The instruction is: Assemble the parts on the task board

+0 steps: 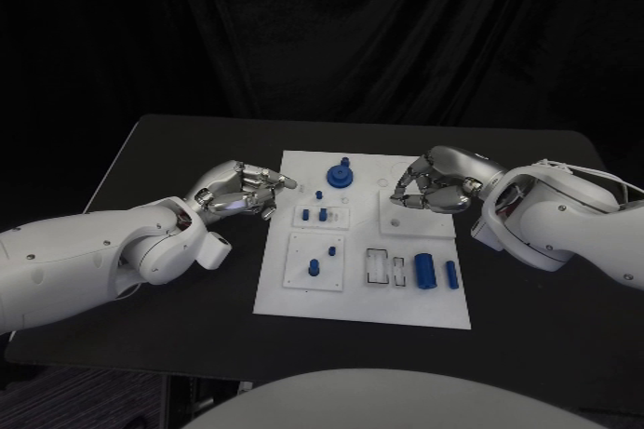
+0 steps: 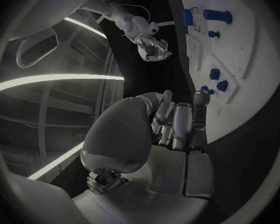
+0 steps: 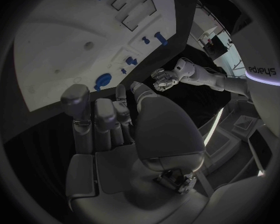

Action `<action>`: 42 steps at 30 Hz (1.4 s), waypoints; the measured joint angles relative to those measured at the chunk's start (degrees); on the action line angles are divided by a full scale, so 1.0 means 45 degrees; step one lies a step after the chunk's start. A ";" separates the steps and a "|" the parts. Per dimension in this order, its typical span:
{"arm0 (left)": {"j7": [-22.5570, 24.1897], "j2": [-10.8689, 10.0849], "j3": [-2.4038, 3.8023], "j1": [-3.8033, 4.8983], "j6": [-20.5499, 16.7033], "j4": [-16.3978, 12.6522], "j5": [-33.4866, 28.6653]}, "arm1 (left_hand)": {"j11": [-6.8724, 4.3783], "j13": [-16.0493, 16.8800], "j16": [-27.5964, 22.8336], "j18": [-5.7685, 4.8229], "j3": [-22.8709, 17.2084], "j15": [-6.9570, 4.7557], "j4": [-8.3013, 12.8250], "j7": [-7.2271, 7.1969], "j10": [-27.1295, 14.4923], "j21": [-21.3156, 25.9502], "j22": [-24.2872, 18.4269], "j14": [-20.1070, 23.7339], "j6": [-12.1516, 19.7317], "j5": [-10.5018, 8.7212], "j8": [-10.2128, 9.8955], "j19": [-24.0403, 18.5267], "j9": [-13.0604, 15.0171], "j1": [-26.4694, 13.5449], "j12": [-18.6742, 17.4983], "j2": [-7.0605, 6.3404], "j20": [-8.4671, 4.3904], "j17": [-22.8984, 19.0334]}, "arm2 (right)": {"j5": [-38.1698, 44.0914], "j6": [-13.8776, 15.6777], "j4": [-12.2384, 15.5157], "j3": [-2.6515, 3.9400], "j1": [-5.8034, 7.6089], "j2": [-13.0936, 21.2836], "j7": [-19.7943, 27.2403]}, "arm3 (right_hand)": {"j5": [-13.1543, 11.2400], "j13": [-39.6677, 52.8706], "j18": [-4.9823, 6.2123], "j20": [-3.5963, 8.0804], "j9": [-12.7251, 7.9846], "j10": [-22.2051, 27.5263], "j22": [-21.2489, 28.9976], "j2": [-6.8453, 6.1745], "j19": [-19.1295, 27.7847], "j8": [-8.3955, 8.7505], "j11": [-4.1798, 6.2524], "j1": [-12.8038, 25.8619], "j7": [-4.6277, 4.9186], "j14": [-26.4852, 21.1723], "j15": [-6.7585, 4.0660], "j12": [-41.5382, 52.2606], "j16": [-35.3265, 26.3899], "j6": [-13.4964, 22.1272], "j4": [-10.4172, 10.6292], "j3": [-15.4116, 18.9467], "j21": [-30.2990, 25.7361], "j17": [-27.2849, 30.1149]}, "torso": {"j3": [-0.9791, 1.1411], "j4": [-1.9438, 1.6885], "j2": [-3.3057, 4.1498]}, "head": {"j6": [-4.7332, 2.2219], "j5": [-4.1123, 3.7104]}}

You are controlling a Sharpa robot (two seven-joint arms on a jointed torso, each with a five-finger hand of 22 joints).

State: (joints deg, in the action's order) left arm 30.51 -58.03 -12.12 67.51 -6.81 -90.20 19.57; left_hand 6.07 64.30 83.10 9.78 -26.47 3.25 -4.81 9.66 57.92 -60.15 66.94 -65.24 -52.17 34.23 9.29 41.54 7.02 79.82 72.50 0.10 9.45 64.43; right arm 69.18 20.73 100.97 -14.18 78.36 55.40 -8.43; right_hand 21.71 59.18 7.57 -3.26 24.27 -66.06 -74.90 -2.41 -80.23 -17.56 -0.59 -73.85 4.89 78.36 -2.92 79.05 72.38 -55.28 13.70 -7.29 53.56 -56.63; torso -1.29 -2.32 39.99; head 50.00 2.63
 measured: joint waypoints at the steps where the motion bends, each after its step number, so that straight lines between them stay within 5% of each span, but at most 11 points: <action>1: 0.0065 0.0031 0.0000 0.0019 -0.0087 0.0007 -0.0007 | 0.0044 -0.0754 -0.0306 -0.0001 -0.0048 0.0057 -0.0022 0.0047 -0.1029 0.0237 -0.0093 0.0882 0.0047 0.0000 -0.0024 -0.0341 0.0000 0.0000 -0.0672 0.0000 0.0041 -0.0721 | -0.0267 -0.0019 0.0059 -0.0001 0.0002 0.0146 -0.0131 | 0.0000 0.0361 0.0000 0.0089 0.0238 -0.0454 0.0000 -0.0066 -0.0084 -0.0443 0.0086 0.0067 -0.0080 0.0107 -0.0081 0.0136 0.0002 0.0081 0.0166 0.0077 0.0189 -0.0092 | 0.0006 0.0009 -0.0007 | 0.0000 -0.0143; 3: 0.0214 0.0111 0.0000 0.0055 -0.0261 0.0011 -0.0018 | 0.0145 -0.2229 -0.1096 -0.0001 -0.0083 0.0163 0.0015 0.0107 -0.2974 0.0586 -0.0186 0.2928 0.0107 -0.0002 -0.0033 -0.0853 0.0022 0.0000 -0.2017 0.0000 0.0111 -0.2406 | -0.0850 -0.0061 0.0184 -0.0007 0.0002 0.0414 -0.0438 | -0.0020 0.0723 -0.0017 0.0157 0.0581 -0.0841 0.0000 -0.0039 -0.0150 -0.1056 0.0155 0.0137 -0.0224 0.0189 -0.0163 0.0253 0.0045 0.0226 0.0410 0.0182 0.0336 -0.0198 | 0.0012 0.0024 -0.0031 | 0.0000 -0.0461; 4: 0.0290 0.0145 0.0000 0.0063 -0.0330 0.0016 -0.0024 | 0.0233 -0.2960 -0.2056 -0.0002 -0.0118 0.0293 0.0011 0.0203 -0.3935 0.0997 -0.0309 0.4781 0.0204 -0.0003 -0.0033 -0.1335 0.0048 0.0023 -0.2865 -0.0022 0.0183 -0.3873 | -0.1096 -0.0077 0.0281 -0.0007 0.0001 0.0550 -0.0586 | -0.0093 0.0968 -0.0124 0.0187 0.0741 -0.1078 0.0000 -0.0066 -0.0231 -0.1352 0.0184 0.0162 -0.0255 0.0292 -0.0200 0.0360 0.0118 0.0322 0.0505 0.0247 0.0513 -0.0343 | 0.0015 0.0031 -0.0038 | 0.0000 -0.0616; 7: 0.0573 0.0247 0.0000 0.0065 -0.0511 0.0058 -0.0062 | 0.0443 -0.4019 -0.3601 0.0000 -0.0102 0.0552 0.0026 0.0382 -0.4775 0.2019 -0.0759 0.6451 0.0393 -0.0003 0.0039 -0.2121 0.0092 0.0163 -0.4183 0.0096 0.0373 -0.5426 | -0.1751 -0.0142 0.0533 0.0001 -0.0067 0.0976 -0.1080 | -0.0217 0.1924 -0.0206 0.0267 0.1092 -0.1930 0.0001 -0.0046 -0.0541 -0.2040 0.0285 0.0388 -0.0381 0.0680 -0.0273 0.0770 0.0450 0.0534 0.0631 0.0373 0.1262 -0.0949 | 0.0022 0.0046 -0.0084 | 0.0000 -0.1066; 9: 0.0847 0.0323 -0.0003 0.0072 -0.0616 0.0112 -0.0100 | 0.0530 -0.4632 -0.4289 -0.0001 0.0079 0.0643 0.0057 0.0422 -0.4706 0.2600 -0.1138 0.6526 0.0475 -0.0003 0.0208 -0.2187 0.0161 0.0323 -0.4792 0.0255 0.0481 -0.6091 | -0.2096 -0.0233 0.0694 0.0004 -0.0185 0.1255 -0.1468 | -0.0248 0.3126 -0.0499 0.0354 0.1330 -0.3079 0.0001 -0.0039 -0.0754 -0.2514 0.0367 0.0635 -0.0448 0.1088 -0.0363 0.1371 0.0982 0.0688 0.0635 0.0512 0.2149 -0.1871 | 0.0033 0.0056 -0.0111 | 0.0000 -0.1393; 11: 0.1092 0.0370 -0.0002 0.0086 -0.0690 0.0157 -0.0131 | 0.0476 -0.5008 -0.4544 -0.0001 0.0278 0.0579 0.0061 0.0397 -0.4390 0.2836 -0.1364 0.6178 0.0449 0.0080 0.0372 -0.1901 0.0212 0.0403 -0.5005 0.0335 0.0562 -0.6487 | -0.2299 -0.0345 0.0825 0.0000 -0.0314 0.1451 -0.1823 | -0.0248 0.3450 -0.0497 0.0383 0.1521 -0.3801 -0.0005 -0.0088 -0.0784 -0.2886 0.0410 0.0728 -0.0463 0.1206 -0.0409 0.1846 0.1467 0.0908 0.0619 0.0600 0.2695 -0.2726 | 0.0045 0.0063 -0.0129 | 0.0000 -0.1636; 16: 0.1460 0.0409 0.0000 0.0094 -0.0797 0.0282 -0.0214 | 0.0433 -0.5408 -0.4812 -0.0002 0.0383 0.0529 0.0051 0.0376 -0.4220 0.3099 -0.1603 0.5961 0.0427 0.0097 0.0450 -0.1688 0.0231 0.0476 -0.5201 0.0263 0.0560 -0.6918 | -0.2283 -0.0739 0.1212 -0.0008 -0.0716 0.1863 -0.2800 | -0.0626 0.3504 -0.0702 0.0410 0.1790 -0.3920 -0.0010 -0.0077 -0.0810 -0.3515 0.0426 0.1281 -0.0456 0.1206 -0.0410 0.2369 0.2269 0.1285 0.0639 0.0869 0.3644 -0.3991 | 0.0050 0.0067 -0.0164 | 0.0000 -0.1960; 25: 0.1721 0.0489 -0.0002 0.0081 -0.0792 0.0376 -0.0372 | 0.0550 -0.5922 -0.5271 -0.0004 0.0541 0.0711 -0.0107 0.0445 -0.4335 0.3619 -0.1809 0.6240 0.0631 0.0096 0.0503 -0.1837 0.0230 0.0608 -0.5628 0.0303 0.0609 -0.7428 | -0.0497 -0.1319 0.1688 -0.0011 -0.1390 0.2132 -0.4136 | -0.1283 0.3502 -0.0699 0.0430 0.1792 -0.3915 -0.0008 -0.0283 -0.0829 -0.3790 0.0422 0.2218 -0.0464 0.1206 -0.0409 0.2400 0.2407 0.1483 0.0693 0.1176 0.4109 -0.4071 | 0.0055 0.0087 -0.0210 | 0.0000 -0.2257; 30: 0.1777 0.0492 -0.0003 0.0065 -0.0759 0.0401 -0.0483 | 0.0550 -0.6041 -0.5305 -0.0004 0.0575 0.0710 -0.0073 0.0445 -0.4335 0.3632 -0.1820 0.6240 0.0631 0.0096 0.0511 -0.1878 0.0229 0.0623 -0.5628 0.0318 0.0651 -0.7547 | 0.0650 -0.1505 0.1837 -0.0013 -0.1650 0.2092 -0.4564 | -0.1593 0.3501 -0.0699 0.0429 0.1664 -0.3914 -0.0007 -0.0648 -0.0829 -0.3854 0.0422 0.3185 -0.0465 0.1251 -0.0454 0.2400 0.2559 0.1483 0.0732 0.1215 0.4457 -0.4070 | 0.0072 0.0100 -0.0203 | 0.0000 -0.2278; 34: 0.1794 0.0493 -0.0003 0.0051 -0.0721 0.0412 -0.0533 | 0.0549 -0.6061 -0.5305 -0.0004 0.0574 0.0710 -0.0073 0.0399 -0.4335 0.3633 -0.1833 0.6240 0.0677 0.0095 0.0511 -0.1878 0.0229 0.0623 -0.5675 0.0318 0.0651 -0.7560 | 0.1220 -0.1576 0.1915 -0.0013 -0.1759 0.2014 -0.4727 | -0.1596 0.3501 -0.0902 0.0429 0.1640 -0.3958 -0.0007 -0.0741 -0.0829 -0.3912 0.0466 0.3347 -0.0465 0.1251 -0.0454 0.2400 0.2564 0.1482 0.0732 0.1215 0.4623 -0.4070 | 0.0079 0.0105 -0.0193 | 0.0000 -0.2285; 42: 0.1822 0.0512 -0.0003 -0.0091 -0.0546 0.0480 -0.0609 | 0.0549 -0.6080 -0.5305 -0.0006 0.0575 0.0710 -0.0073 0.0399 -0.4335 0.3681 -0.1832 0.6240 0.0676 0.0093 0.0511 -0.1877 0.0228 0.0671 -0.5675 0.0366 0.0651 -0.7580 | 0.2083 -0.1680 0.2064 -0.0008 -0.1983 0.1856 -0.4904 | -0.1955 0.3499 -0.0900 0.0521 0.1570 -0.4004 -0.0006 -0.0821 -0.0830 -0.4034 0.0512 0.3736 -0.0625 0.1275 -0.0519 0.2400 0.2660 0.1180 0.0747 0.1086 0.4963 -0.4069 | 0.0088 0.0104 -0.0188 | 0.0000 -0.2266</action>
State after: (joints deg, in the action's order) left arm 38.71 -55.72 -12.13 67.10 -9.26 -88.04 16.83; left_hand 8.54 36.93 59.23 9.75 -23.89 6.45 -5.14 11.45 38.41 -43.59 58.69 -37.16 -49.13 34.65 11.59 33.10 8.04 82.84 46.96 1.75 12.38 30.33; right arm 78.55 13.17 110.26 -14.21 69.44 63.75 -30.50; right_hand 12.91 74.93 3.52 -0.92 31.33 -84.08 -74.93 -6.11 -83.96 -35.71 1.72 -57.04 2.08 84.10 -5.26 89.85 84.35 -49.97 17.06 -2.41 75.89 -74.94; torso -0.89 -1.86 39.14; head 50.00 -7.57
